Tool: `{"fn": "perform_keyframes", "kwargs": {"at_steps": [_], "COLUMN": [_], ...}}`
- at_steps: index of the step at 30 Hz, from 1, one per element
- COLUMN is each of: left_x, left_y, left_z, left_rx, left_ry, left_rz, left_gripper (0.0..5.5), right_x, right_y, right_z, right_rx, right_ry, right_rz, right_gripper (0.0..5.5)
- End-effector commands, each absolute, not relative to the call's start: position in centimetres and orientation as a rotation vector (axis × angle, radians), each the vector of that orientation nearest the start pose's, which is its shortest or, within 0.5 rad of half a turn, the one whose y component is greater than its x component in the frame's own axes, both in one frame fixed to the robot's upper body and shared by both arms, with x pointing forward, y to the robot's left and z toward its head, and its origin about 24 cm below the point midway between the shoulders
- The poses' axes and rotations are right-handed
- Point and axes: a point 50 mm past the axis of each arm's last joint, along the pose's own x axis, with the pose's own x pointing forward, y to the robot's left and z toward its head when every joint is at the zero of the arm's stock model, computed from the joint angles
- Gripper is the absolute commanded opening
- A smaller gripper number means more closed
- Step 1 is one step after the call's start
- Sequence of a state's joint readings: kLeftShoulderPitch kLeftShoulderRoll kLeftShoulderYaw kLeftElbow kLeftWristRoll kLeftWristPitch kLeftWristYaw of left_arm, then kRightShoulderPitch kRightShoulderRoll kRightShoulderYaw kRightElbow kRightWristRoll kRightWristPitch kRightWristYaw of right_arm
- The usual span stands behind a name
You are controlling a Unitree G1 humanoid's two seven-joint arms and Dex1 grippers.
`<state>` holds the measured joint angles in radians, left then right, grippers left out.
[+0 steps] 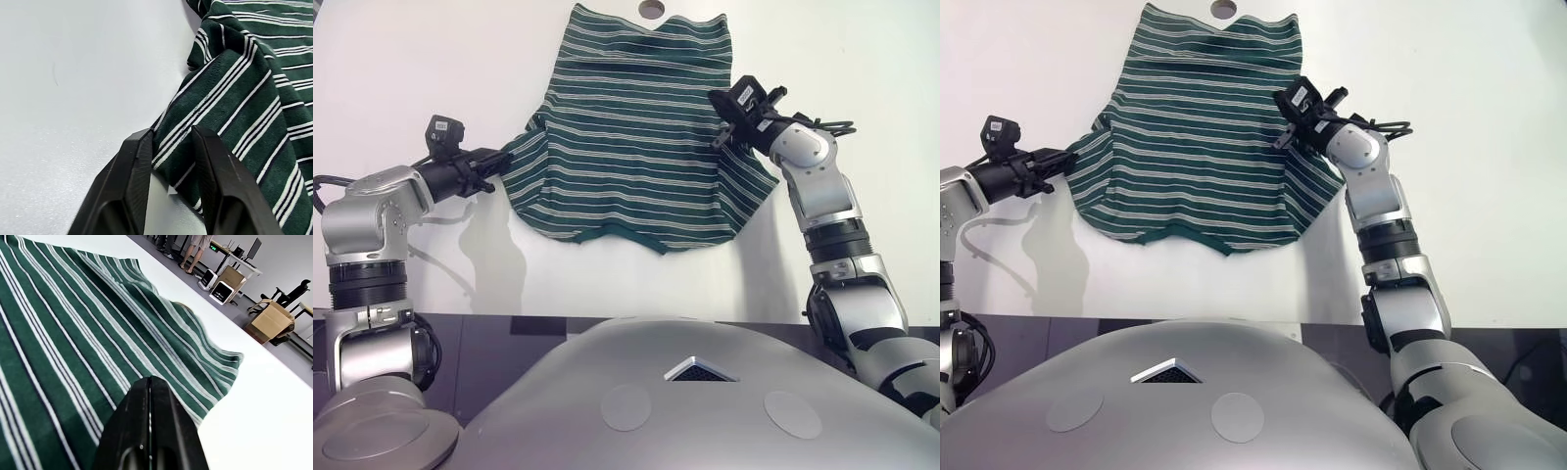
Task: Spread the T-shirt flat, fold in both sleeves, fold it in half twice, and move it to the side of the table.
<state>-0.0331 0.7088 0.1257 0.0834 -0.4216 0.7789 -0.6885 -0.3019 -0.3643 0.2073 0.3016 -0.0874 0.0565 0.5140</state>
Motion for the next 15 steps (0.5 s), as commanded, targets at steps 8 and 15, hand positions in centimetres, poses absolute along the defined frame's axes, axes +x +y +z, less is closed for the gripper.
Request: {"fn": "perform_keyframes", "kwargs": {"at_steps": [8, 15], "left_x": [24.9, 26.1], "left_y": [26.3, 17.8], "left_z": [7.5, 9.7], "left_rx": [-0.231, -0.320], "left_ry": [0.546, 0.475], "left_rz": [-0.547, -0.838], "left_gripper": [0.01, 0.01], "right_x": [31.0, 31.7], "right_y": [-17.0, -18.6], "right_z": [5.1, 5.7], "right_rx": [-0.523, -0.550], "right_ry": [0.172, 0.174], "right_rz": [0.589, 0.560], "right_gripper": [0.00, 0.00]}}
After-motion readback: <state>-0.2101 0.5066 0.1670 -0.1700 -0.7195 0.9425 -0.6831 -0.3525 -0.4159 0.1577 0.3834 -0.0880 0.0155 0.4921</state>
